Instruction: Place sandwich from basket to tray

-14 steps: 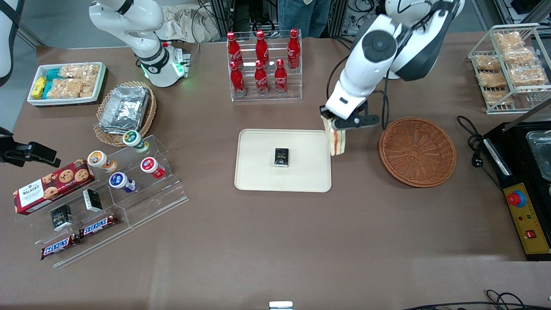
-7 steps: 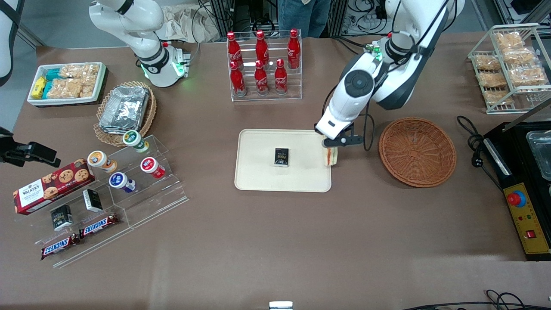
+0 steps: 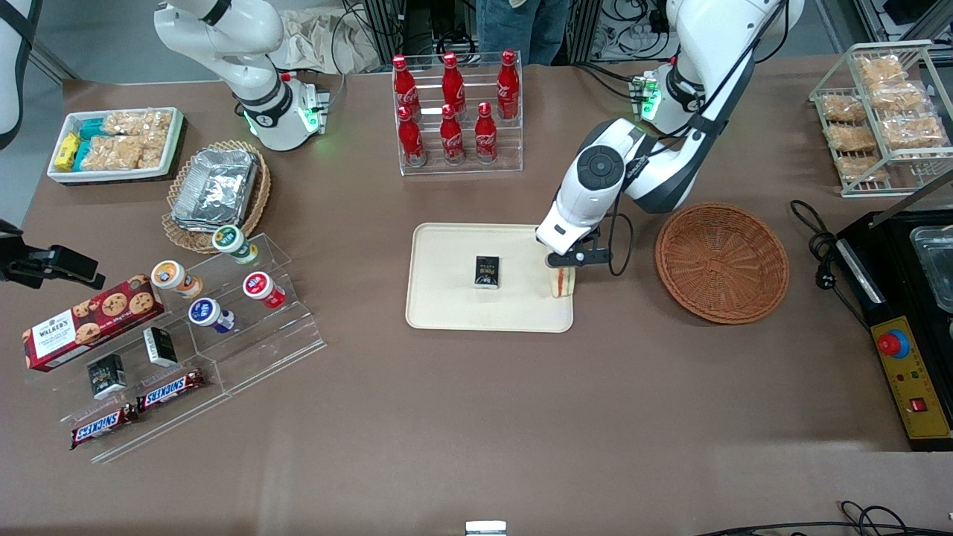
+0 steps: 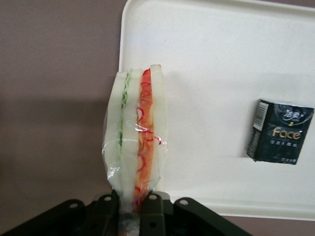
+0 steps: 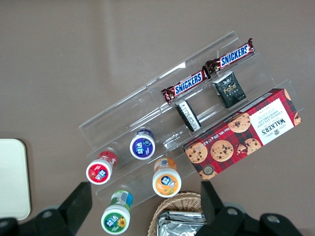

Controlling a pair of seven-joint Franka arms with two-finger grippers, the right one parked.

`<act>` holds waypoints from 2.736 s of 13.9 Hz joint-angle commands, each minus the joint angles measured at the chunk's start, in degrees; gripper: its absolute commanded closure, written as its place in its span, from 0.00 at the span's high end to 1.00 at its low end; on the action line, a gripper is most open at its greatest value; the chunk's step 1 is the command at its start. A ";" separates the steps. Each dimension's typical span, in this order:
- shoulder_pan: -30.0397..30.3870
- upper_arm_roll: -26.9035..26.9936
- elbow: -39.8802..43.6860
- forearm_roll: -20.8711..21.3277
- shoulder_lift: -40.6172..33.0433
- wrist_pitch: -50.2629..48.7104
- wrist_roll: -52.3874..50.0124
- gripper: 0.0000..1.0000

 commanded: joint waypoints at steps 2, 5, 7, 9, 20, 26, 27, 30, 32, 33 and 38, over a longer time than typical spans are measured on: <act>-0.39 0.01 0.76 1.74 1.36 1.21 -1.67 0.00; -0.74 0.01 0.84 3.91 1.97 1.13 -1.32 0.82; -0.83 0.01 1.28 5.52 2.67 1.04 -1.58 1.00; -0.83 0.01 4.43 5.52 4.16 0.34 -1.75 1.00; 8.63 0.19 14.64 -1.60 -15.41 -31.63 12.00 1.00; 23.67 0.28 21.31 -6.00 -22.81 -43.78 31.72 1.00; 24.73 0.28 22.71 -6.00 -22.64 -44.57 31.90 1.00; 26.67 0.28 28.25 -6.61 -21.67 -46.94 32.52 1.00; 28.16 0.28 31.15 -6.88 -21.23 -48.17 34.27 1.00; 28.35 0.45 31.86 -6.70 -21.23 -48.27 35.41 1.00; 30.90 0.28 40.46 -6.18 -15.53 -52.56 38.15 1.00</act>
